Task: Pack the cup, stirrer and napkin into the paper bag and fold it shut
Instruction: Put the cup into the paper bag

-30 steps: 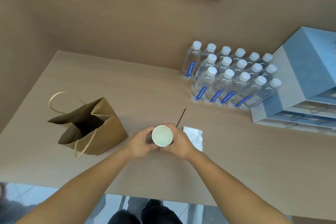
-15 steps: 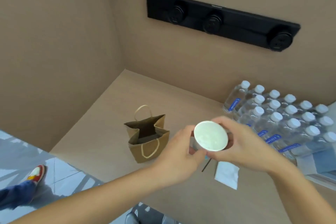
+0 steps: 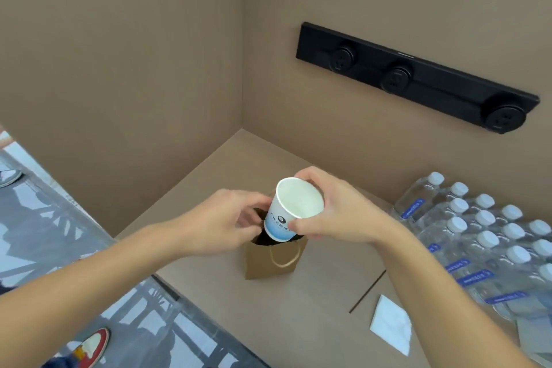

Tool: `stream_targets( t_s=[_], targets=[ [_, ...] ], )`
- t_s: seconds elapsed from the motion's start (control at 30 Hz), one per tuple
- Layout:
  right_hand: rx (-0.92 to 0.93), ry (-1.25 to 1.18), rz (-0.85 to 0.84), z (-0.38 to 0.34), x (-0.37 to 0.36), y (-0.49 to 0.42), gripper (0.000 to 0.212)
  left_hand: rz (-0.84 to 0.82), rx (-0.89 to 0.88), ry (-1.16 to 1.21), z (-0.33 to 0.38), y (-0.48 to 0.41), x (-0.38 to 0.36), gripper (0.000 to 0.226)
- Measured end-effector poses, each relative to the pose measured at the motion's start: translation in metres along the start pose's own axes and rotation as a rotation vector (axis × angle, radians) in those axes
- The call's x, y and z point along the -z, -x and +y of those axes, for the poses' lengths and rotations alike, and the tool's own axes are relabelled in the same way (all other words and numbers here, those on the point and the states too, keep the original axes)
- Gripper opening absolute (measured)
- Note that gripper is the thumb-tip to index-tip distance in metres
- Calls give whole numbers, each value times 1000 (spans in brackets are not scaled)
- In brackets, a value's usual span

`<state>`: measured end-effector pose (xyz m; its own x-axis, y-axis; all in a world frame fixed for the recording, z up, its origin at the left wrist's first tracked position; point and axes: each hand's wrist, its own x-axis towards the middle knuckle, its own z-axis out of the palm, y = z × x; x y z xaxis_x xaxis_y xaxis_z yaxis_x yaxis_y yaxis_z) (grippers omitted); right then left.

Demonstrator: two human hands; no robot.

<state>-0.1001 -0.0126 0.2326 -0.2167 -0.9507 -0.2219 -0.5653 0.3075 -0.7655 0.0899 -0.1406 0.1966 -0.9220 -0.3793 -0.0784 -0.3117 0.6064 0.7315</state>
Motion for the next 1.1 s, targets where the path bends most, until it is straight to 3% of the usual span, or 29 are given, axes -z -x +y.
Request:
stream_targets(
  t_s=[0.1,0.3,0.63,0.77,0.97,1.03,1.1],
  targets=[
    [-49,-66,19,10,-17,-12,46,-84,-66,-339,-34,-3,-8,55],
    [-129,-71,51,20,-37,-18,45,-158,-268,-655,-69,-10,-11,64],
    [-212,-45,124,27,-33,-21,49,-201,-292,-516,-71,-33,-9,52],
    [-221,126,145,32,-33,-21,58,-288,-383,-598,-73,-42,-5,55],
    [-191,420,132,29,-40,-24,60,-404,-388,-667,-69,-40,0,42],
    [-170,581,110,28,-45,-24,60,-381,-404,-762,-67,-35,-1,41],
    [-130,707,77,29,-52,-23,55,-231,-505,-836,-65,-26,-8,31]
  ],
)
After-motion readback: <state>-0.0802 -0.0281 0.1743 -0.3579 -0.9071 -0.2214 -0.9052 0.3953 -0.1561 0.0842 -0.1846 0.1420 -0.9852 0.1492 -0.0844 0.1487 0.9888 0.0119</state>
